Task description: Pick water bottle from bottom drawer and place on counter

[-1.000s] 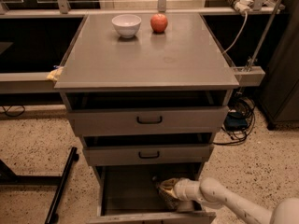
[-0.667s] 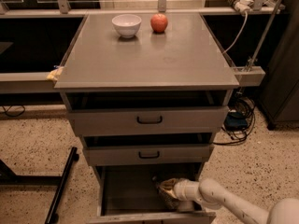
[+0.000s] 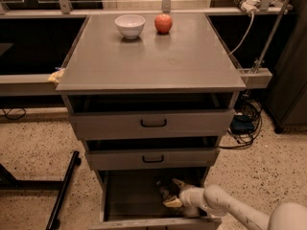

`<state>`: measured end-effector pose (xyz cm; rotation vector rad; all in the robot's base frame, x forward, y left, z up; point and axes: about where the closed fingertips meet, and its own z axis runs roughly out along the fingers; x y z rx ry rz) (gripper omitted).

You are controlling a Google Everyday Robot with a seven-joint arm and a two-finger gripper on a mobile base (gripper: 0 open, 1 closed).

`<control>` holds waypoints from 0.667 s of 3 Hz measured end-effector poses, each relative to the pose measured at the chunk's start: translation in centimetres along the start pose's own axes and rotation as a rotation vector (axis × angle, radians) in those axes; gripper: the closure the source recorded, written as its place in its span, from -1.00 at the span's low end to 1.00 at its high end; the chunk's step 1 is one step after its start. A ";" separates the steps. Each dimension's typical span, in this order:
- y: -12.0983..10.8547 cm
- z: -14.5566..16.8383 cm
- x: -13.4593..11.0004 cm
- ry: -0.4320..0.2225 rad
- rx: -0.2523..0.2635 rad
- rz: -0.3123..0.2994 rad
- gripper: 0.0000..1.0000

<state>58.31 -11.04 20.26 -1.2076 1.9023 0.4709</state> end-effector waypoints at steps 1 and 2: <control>-0.2 0.8 1.1 0.013 0.001 0.006 -0.36; -0.6 1.7 2.6 0.053 -0.005 0.013 -0.36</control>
Offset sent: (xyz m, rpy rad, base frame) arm 0.0122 -0.0162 -0.0507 -0.0841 0.0693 -0.0178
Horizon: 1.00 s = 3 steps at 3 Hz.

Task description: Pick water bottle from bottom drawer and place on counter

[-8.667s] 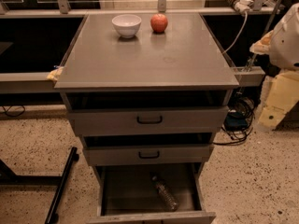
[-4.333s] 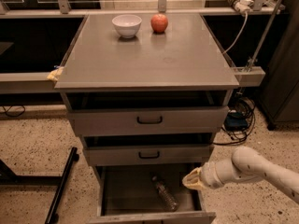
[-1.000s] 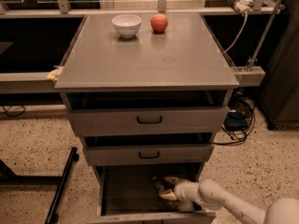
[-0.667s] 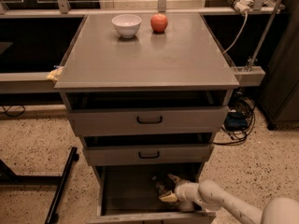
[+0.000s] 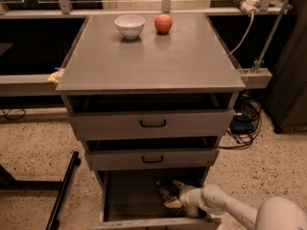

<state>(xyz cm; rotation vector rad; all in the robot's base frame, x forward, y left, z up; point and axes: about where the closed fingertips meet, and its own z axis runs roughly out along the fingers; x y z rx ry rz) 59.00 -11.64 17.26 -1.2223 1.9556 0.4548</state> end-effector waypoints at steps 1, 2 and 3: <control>0.4 1.0 1.5 0.055 -0.020 0.006 -0.38; 0.9 1.7 2.7 0.102 -0.038 0.012 -0.36; 1.6 2.0 4.1 0.138 -0.052 0.023 0.00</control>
Offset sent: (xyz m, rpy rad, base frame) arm -0.0155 -0.0067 -0.0513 -0.1308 0.1307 0.0151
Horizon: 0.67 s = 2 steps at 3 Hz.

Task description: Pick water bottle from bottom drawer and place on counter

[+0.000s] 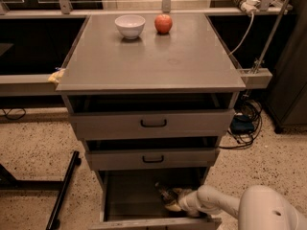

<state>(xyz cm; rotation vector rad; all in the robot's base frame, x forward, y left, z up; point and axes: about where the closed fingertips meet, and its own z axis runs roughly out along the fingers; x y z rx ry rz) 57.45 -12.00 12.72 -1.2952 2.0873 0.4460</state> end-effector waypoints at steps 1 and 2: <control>0.1 0.0 0.1 0.002 -0.001 0.000 0.46; 0.1 0.0 0.1 0.002 -0.001 0.000 0.93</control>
Offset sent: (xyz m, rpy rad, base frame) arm -0.0008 -0.0002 -0.0008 -0.0015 0.0019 0.0007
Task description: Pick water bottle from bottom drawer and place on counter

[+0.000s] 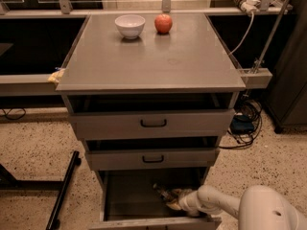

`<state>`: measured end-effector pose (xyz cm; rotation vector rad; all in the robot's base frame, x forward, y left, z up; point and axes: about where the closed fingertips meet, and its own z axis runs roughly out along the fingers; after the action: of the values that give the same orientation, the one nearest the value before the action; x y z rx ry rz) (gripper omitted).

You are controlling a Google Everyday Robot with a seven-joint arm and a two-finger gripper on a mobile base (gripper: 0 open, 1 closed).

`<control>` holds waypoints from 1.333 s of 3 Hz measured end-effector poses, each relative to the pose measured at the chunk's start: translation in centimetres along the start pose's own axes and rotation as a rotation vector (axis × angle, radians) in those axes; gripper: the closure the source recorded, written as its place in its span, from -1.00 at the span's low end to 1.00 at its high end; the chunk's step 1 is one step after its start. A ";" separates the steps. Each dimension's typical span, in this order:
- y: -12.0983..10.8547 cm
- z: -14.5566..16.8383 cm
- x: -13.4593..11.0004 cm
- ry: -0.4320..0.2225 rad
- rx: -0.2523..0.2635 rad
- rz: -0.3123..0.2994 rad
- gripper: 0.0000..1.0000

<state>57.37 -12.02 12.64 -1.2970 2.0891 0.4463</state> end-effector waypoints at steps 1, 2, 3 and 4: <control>0.4 -0.6 -0.4 -0.014 -0.037 -0.015 1.00; 1.2 -2.7 -1.0 -0.015 -0.111 -0.062 1.00; 2.2 -6.8 -2.2 -0.019 -0.188 -0.124 1.00; 2.9 -11.0 -3.1 -0.012 -0.253 -0.168 1.00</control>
Offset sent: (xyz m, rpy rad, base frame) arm -0.0309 -0.0143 0.0580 0.0387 0.0574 0.2299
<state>52.06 -14.96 22.75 -1.5956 1.9402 0.6587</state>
